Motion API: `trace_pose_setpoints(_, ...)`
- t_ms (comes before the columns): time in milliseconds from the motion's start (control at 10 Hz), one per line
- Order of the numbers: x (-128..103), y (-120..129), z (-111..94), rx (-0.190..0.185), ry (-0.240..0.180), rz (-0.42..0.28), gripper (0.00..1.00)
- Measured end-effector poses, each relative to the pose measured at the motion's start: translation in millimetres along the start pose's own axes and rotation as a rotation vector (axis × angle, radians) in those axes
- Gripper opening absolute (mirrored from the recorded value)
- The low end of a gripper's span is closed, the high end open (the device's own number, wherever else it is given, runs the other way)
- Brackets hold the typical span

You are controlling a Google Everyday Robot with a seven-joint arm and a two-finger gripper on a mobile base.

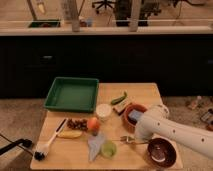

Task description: Place fork in paper cup

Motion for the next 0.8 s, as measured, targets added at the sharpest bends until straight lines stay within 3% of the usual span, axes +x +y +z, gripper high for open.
trace_pose_setpoints(800,-9.2,-8.6,-7.3,0.057,-0.022,-0.017,0.0)
